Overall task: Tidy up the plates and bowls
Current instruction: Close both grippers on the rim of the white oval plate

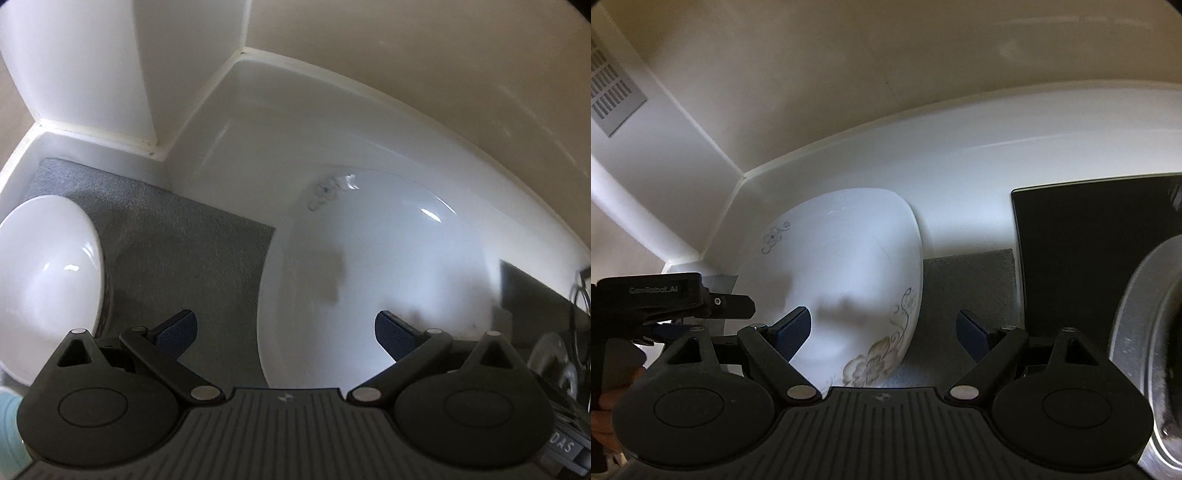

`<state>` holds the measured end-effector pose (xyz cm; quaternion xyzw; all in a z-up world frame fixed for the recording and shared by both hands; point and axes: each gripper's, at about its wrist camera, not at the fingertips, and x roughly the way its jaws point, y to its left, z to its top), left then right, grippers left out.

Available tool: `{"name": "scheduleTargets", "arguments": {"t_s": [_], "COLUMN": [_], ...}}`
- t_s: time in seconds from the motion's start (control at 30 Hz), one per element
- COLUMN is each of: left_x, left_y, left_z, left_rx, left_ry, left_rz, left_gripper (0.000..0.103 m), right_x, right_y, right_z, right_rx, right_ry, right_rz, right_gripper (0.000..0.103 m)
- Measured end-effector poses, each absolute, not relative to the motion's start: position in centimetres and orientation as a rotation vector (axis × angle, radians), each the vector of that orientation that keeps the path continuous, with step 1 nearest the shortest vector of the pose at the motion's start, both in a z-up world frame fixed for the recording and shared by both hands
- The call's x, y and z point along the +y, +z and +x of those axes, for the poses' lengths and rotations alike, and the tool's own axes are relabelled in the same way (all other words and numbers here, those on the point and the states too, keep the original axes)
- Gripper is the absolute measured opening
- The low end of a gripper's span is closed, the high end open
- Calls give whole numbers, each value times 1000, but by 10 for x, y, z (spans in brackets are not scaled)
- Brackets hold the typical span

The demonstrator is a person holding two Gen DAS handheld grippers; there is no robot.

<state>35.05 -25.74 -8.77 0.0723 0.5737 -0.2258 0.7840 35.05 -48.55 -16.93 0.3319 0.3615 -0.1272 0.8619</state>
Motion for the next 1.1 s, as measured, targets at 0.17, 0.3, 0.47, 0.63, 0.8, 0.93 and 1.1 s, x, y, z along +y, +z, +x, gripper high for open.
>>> {"name": "scheduleTargets", "arguments": {"t_s": [0.17, 0.3, 0.47, 0.63, 0.8, 0.93, 1.1], "left_x": [-262, -262, -265, -274, -278, -275, -272], "left_y": [-102, -110, -112, -113, -118, -119, -113], "left_z": [362, 368, 375, 375, 378, 374, 364], "left_rx": [1260, 1274, 1277, 1270, 1266, 1257, 1244], "left_ry": [-482, -481, -469, -490, -501, -504, -564], "left_rz": [135, 107, 88, 99, 110, 116, 94], "left_gripper": [102, 102, 102, 102, 102, 102, 77], "right_x": [-494, -499, -503, -503, -500, -500, -500], "right_y": [-180, -185, -191, -196, -198, -199, -198], "right_z": [358, 361, 365, 372, 374, 373, 374], "right_rx": [762, 753, 736, 728, 715, 711, 727], "right_ry": [-260, -238, -220, -207, -207, -205, -210], "right_rz": [730, 750, 777, 786, 784, 775, 754], "right_gripper": [87, 87, 88, 88, 90, 92, 55]}}
